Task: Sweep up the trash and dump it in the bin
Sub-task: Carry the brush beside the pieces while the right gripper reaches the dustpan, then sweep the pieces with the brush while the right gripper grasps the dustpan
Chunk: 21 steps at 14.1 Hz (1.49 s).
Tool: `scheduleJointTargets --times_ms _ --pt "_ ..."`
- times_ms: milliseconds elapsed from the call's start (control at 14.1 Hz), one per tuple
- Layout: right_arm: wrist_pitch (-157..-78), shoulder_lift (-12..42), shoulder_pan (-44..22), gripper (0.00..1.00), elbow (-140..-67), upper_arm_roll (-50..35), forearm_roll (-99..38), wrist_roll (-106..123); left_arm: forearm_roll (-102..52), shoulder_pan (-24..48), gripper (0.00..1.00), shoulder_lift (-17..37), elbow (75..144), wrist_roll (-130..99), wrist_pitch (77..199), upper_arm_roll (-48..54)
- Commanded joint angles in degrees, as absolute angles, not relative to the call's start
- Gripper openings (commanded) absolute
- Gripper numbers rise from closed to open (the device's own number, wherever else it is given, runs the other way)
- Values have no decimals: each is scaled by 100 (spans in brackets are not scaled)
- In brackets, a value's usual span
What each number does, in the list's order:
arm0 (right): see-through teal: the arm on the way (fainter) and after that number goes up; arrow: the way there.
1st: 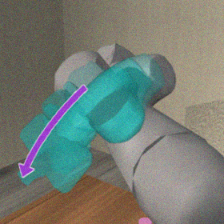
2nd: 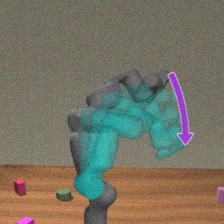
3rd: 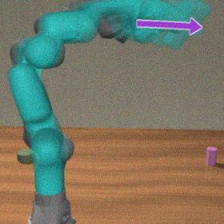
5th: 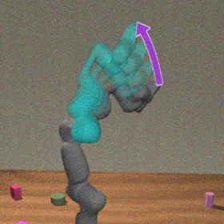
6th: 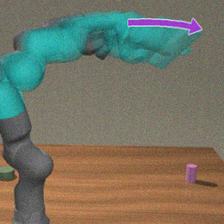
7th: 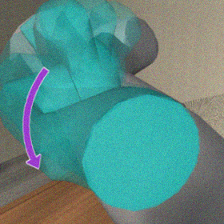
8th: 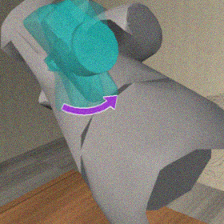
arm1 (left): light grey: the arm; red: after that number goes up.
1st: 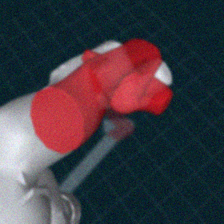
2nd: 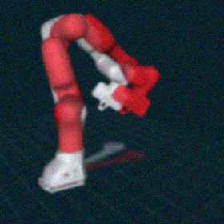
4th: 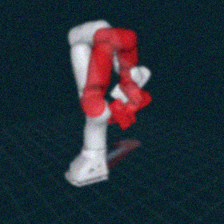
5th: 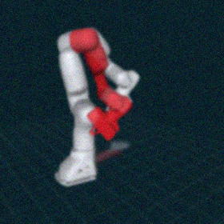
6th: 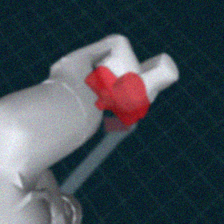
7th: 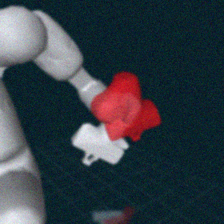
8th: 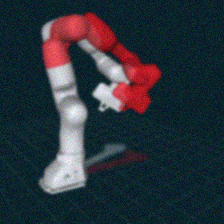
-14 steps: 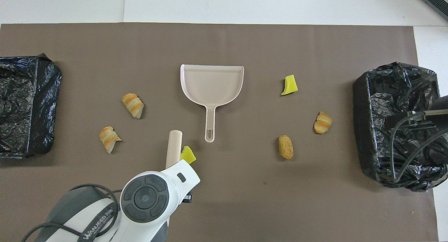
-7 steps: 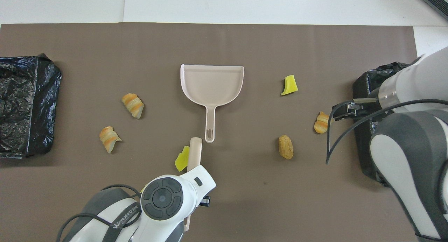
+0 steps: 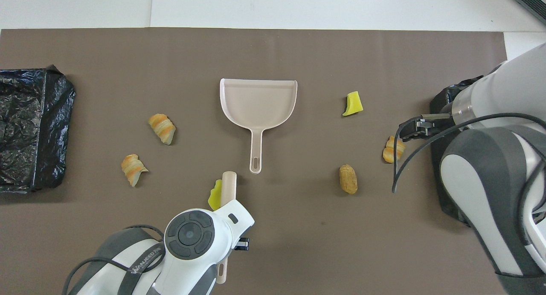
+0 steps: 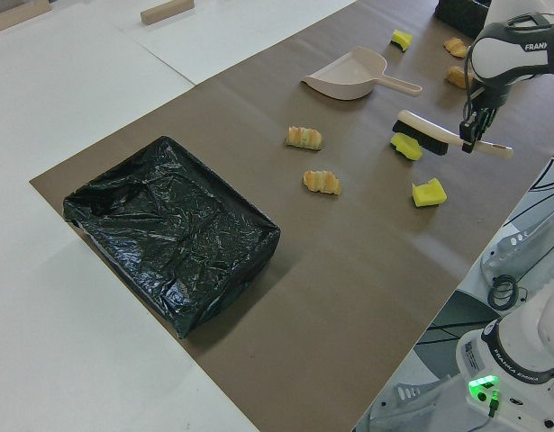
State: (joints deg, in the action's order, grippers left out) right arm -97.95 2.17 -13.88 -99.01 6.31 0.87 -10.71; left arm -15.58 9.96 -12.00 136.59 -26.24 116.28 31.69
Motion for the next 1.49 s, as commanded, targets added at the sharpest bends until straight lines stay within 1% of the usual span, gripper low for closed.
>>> scheduleJointTargets --times_ms 0,142,284,426,568,710,923,1135,1277,1419 --pt "-9826 220 -1415 100 -9870 606 -78 -1081 -1661 722 0 -1415 13711 -2558 11566 3138" --pt "-9835 246 -1424 100 -9870 606 -316 -1099 -1626 616 0 -1406 13772 -2488 11689 3085" --pt "-9844 316 -1599 100 -9870 589 -334 -1177 -1626 396 0 -1424 13851 -2120 11654 3032" --pt "-9975 351 -1696 100 -9870 571 -334 -1440 -1600 37 0 -1415 13878 -1786 11628 3024" --pt "-10011 430 -1854 100 -9861 571 -369 -1555 -1259 -332 0 -1354 13887 -1382 11663 2963" --pt "-10081 439 -1890 100 -9853 580 -483 -1608 -803 -299 0 -1205 13808 -1187 11707 2464" --pt "-10160 553 -1968 100 -9835 571 -712 -1818 -571 -246 0 -1186 13396 -924 11585 1857" --pt "-10441 1123 -2626 100 -9599 545 -773 -2765 -571 183 0 -1370 12930 -791 10840 1118" --pt "-10642 1379 -2680 100 -9466 493 -983 -2979 -571 316 0 -1642 12885 -800 10128 1002" --pt "-10888 1695 -2838 100 -9282 361 -1028 -3259 -571 316 0 -1679 12911 -800 10159 1002"
